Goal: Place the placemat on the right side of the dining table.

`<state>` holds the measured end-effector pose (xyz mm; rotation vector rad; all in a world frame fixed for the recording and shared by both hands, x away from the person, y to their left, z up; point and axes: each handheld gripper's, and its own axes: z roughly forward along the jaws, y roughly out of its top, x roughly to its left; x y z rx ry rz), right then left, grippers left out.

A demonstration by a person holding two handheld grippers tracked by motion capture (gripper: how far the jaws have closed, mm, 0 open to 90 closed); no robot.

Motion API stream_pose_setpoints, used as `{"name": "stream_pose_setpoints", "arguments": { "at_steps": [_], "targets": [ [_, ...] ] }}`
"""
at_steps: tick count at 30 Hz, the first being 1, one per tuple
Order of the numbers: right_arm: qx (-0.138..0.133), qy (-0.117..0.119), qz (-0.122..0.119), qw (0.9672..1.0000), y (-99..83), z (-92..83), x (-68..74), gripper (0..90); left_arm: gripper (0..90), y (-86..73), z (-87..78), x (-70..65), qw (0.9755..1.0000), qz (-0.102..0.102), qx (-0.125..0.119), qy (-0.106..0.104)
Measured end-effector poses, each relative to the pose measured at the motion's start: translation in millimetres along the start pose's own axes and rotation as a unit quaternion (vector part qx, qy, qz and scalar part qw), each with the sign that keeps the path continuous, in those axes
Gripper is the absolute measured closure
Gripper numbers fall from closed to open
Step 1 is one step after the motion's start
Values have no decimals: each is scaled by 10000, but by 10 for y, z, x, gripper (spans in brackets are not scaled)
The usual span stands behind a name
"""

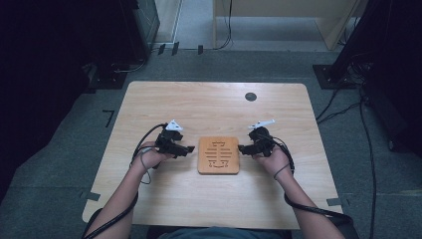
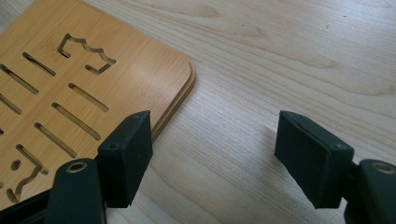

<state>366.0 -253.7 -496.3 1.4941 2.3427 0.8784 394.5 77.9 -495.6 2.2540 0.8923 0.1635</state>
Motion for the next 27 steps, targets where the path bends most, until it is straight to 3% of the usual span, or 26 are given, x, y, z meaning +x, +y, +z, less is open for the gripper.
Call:
{"name": "stream_pose_setpoints", "arguments": {
  "at_steps": [12,14,27],
  "targets": [
    [32,20,-64,10000,1,23,28,270,263,9,-9,-19,10000,-53,9,-76],
    [28,10,-81,10000,3,25,30,269,301,16,-16,-23,10000,-36,-20,-68],
    [45,26,-191,9998,26,47,88,267,302,20,-28,-65,9999,-32,-34,-93]
  ]
}}
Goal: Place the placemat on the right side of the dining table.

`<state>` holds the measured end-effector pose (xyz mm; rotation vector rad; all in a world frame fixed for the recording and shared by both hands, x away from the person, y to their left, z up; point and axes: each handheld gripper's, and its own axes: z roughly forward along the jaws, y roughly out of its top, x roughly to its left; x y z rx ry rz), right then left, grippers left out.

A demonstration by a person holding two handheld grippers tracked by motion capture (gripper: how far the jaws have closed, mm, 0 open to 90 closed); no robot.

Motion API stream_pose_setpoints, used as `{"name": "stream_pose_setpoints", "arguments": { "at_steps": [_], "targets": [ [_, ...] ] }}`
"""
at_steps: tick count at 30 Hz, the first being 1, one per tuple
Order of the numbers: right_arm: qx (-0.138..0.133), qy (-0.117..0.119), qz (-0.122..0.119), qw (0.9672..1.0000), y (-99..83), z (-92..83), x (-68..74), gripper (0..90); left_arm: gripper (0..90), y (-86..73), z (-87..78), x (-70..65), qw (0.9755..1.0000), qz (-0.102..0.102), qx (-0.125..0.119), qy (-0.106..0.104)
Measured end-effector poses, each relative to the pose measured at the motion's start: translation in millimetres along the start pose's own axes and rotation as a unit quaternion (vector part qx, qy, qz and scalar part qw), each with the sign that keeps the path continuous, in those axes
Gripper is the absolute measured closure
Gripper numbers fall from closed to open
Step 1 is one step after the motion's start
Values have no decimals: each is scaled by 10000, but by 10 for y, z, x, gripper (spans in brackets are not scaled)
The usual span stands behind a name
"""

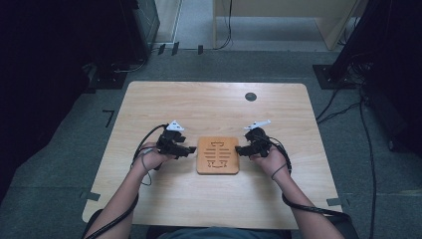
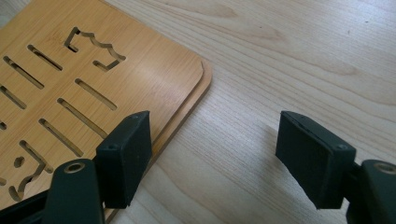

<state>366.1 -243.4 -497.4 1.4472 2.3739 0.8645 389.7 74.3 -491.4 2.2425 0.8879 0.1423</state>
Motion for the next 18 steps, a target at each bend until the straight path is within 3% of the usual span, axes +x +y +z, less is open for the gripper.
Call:
{"name": "stream_pose_setpoints", "arguments": {
  "at_steps": [18],
  "targets": [
    [-20,66,-66,10000,59,57,77,250,408,-16,-73,-79,9999,-84,-15,-113]
  ]
}}
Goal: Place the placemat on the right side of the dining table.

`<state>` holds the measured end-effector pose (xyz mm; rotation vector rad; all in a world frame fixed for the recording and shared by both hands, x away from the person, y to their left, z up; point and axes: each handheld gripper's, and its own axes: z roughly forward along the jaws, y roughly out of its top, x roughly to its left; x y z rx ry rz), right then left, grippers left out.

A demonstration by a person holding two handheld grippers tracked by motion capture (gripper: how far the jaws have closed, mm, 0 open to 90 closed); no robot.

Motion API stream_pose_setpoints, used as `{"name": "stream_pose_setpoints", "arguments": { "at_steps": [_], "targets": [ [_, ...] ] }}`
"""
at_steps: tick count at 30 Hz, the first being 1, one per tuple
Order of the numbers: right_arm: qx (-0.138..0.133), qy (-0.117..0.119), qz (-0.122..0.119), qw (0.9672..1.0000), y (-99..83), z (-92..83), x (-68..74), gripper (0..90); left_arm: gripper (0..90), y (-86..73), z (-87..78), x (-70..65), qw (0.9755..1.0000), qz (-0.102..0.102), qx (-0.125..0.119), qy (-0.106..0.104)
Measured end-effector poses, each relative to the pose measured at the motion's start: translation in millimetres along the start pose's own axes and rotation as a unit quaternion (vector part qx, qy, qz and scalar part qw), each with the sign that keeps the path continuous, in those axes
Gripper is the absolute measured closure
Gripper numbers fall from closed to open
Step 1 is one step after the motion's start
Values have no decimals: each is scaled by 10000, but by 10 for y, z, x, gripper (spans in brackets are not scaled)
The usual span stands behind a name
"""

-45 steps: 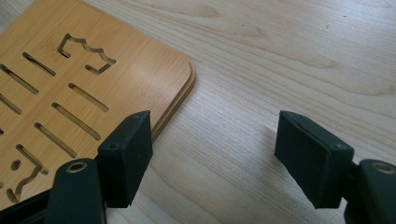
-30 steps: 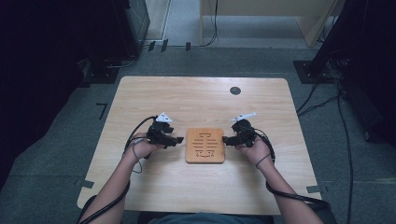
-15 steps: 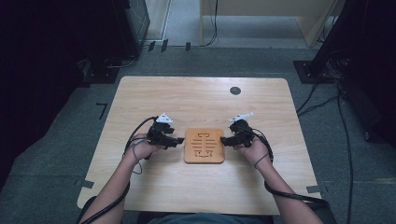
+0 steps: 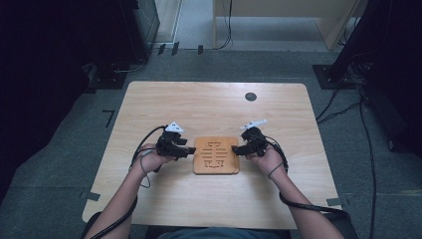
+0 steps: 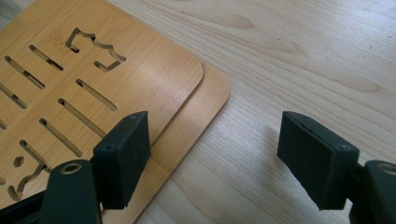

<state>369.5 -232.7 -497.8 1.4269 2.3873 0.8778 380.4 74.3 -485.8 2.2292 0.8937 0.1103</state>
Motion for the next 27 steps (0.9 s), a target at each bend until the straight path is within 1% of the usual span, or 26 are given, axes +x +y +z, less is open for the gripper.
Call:
{"name": "stream_pose_setpoints", "arguments": {
  "at_steps": [5,9,11,17,23,26,27],
  "targets": [
    [-18,23,8,10000,17,27,34,235,404,-12,-15,-12,10000,43,16,5],
    [-40,44,-36,10000,29,49,58,219,398,-23,-23,-17,10000,32,26,5],
    [-47,51,-47,10000,36,60,67,206,391,-28,-22,-22,10000,-6,38,-3],
    [-92,54,-68,9999,43,75,89,203,383,-23,-26,-38,10000,-51,18,-35],
    [-104,21,-135,9999,53,92,104,193,385,-23,-23,-49,10000,-22,39,-55],
    [-110,26,-137,9998,61,100,125,192,391,-14,-24,-60,9999,-87,44,-87],
    [-110,26,-137,9998,61,100,125,192,391,-11,-26,-65,9999,-71,40,-82]
  ]
}}
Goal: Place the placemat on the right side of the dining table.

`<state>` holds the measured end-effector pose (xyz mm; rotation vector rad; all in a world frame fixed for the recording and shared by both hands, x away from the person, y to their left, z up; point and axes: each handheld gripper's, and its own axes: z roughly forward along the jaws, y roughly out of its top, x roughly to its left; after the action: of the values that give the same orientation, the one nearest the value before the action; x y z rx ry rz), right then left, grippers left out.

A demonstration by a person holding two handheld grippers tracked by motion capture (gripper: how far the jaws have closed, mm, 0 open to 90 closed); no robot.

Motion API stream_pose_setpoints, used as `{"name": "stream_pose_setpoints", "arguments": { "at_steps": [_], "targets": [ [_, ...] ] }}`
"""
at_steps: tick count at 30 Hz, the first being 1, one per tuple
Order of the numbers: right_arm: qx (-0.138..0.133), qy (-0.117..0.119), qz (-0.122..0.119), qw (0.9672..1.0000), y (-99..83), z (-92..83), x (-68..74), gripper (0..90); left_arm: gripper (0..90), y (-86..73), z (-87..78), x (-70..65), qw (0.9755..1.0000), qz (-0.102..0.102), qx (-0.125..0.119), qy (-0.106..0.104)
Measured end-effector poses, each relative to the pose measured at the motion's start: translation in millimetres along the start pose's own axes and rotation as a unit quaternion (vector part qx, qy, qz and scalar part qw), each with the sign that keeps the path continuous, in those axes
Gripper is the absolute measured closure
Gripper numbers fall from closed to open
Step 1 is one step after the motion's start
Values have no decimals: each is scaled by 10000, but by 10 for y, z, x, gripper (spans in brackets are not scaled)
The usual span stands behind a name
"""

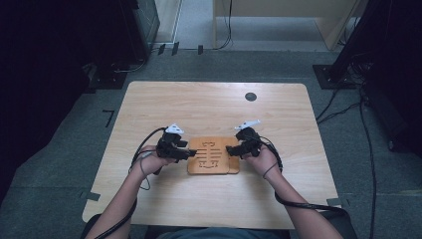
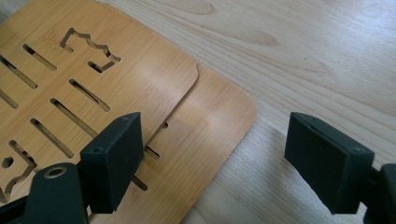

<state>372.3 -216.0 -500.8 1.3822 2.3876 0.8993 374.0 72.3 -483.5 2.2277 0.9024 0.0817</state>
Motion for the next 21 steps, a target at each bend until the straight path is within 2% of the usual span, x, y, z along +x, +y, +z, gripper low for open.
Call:
{"name": "stream_pose_setpoints", "arguments": {
  "at_steps": [15,21],
  "targets": [
    [1,39,-65,10000,22,56,62,189,396,1,14,-25,10000,85,43,-15],
    [11,39,9,10000,45,27,63,199,396,-7,33,-32,9999,92,99,-19]
  ]
}}
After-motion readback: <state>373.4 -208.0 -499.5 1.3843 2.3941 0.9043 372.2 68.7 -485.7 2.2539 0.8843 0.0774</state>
